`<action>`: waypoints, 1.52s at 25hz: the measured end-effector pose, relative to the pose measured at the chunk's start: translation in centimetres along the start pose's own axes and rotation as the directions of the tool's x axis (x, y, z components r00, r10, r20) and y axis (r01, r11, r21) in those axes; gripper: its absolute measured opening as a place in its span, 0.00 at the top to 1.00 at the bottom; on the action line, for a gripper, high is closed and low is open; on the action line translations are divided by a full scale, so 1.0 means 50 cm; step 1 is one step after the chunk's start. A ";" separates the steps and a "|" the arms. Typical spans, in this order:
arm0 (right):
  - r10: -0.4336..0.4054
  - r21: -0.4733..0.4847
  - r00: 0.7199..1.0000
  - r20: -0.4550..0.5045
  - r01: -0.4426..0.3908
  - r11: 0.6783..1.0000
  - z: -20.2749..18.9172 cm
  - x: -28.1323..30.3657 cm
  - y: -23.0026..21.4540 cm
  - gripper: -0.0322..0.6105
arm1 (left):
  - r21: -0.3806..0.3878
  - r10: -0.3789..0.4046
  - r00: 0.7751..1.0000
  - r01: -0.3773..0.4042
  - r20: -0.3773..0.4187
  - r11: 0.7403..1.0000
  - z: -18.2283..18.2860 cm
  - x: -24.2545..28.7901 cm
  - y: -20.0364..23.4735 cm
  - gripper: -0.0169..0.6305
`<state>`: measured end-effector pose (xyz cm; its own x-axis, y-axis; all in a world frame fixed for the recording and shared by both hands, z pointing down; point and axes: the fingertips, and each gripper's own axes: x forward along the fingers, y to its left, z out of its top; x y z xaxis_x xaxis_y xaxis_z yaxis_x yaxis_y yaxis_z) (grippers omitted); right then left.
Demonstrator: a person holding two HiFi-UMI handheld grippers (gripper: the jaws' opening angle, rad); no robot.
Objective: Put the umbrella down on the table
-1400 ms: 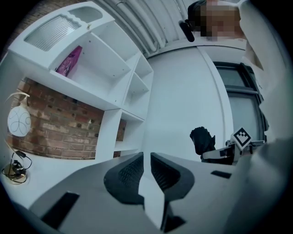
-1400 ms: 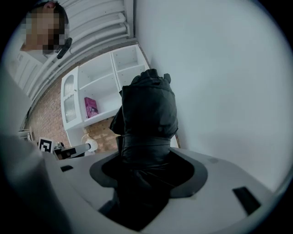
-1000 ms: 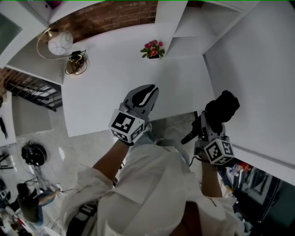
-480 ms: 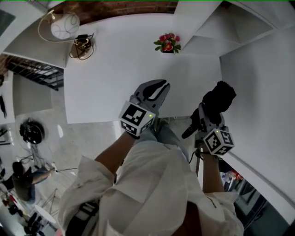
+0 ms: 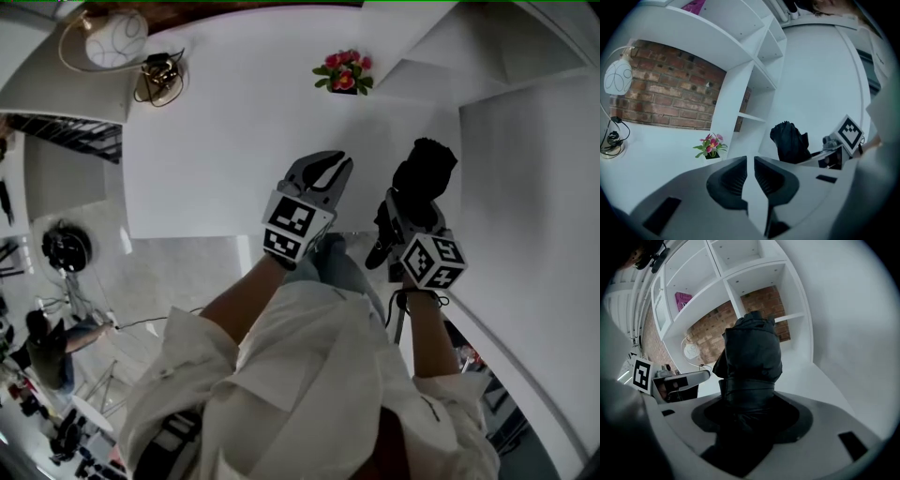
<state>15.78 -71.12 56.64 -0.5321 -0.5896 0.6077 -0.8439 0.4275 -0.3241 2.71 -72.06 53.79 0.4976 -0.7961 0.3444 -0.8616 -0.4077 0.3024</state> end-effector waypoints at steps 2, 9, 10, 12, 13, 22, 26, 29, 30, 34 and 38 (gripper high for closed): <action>0.003 -0.007 1.000 -0.023 -0.003 1.000 -0.010 0.018 -0.014 0.53 | -0.004 0.022 0.999 -0.022 -0.039 1.000 -0.027 0.027 0.002 0.87; -0.001 -0.024 0.996 -0.090 -0.001 1.000 -0.047 0.075 -0.065 0.53 | -0.041 0.072 0.987 -0.078 -0.145 0.996 -0.110 0.116 -0.002 0.87; -0.002 -0.026 0.995 -0.099 -0.001 1.000 -0.052 0.082 -0.070 0.53 | -0.044 0.076 0.986 -0.084 -0.151 0.996 -0.117 0.124 -0.002 0.87; -0.002 -0.030 0.993 -0.118 -0.001 1.000 -0.062 0.095 -0.079 0.53 | -0.048 0.086 0.983 -0.095 -0.163 0.994 -0.130 0.137 -0.003 0.88; -0.002 -0.032 0.992 -0.128 -0.002 0.999 -0.066 0.101 -0.083 0.53 | -0.049 0.091 0.981 -0.100 -0.171 0.994 -0.137 0.143 -0.002 0.90; -0.004 -0.044 0.983 -0.183 -0.004 0.999 -0.090 0.155 -0.116 0.53 | -0.057 0.125 0.968 -0.140 -0.216 0.989 -0.185 0.174 0.018 0.93; -0.009 -0.044 0.977 -0.214 0.000 0.999 -0.101 0.180 -0.127 0.53 | -0.059 0.135 0.964 -0.152 -0.229 0.987 -0.200 0.184 0.029 0.93; -0.009 -0.051 0.971 -0.238 -0.003 0.999 -0.110 0.200 -0.128 0.53 | -0.064 0.143 0.962 -0.162 -0.234 0.985 -0.207 0.188 0.039 0.93; -0.009 -0.052 0.969 -0.247 -0.004 0.999 -0.113 0.206 -0.127 0.53 | -0.067 0.143 0.961 -0.163 -0.237 0.984 -0.209 0.190 0.041 0.93; -0.016 -0.053 0.959 -0.282 0.001 0.999 -0.124 0.230 -0.127 0.53 | -0.075 0.144 0.959 -0.167 -0.244 0.983 -0.216 0.196 0.049 0.93; -0.027 -0.054 0.948 -0.318 0.011 0.998 -0.141 0.250 -0.133 0.52 | -0.082 0.148 0.959 -0.172 -0.242 0.982 -0.221 0.198 0.058 0.93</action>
<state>15.22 -76.48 71.50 -0.4593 -0.3526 0.8153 -0.8445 0.4579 -0.2778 6.24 -76.17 67.91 0.3737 -0.7154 0.5904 -0.9233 -0.2263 0.3103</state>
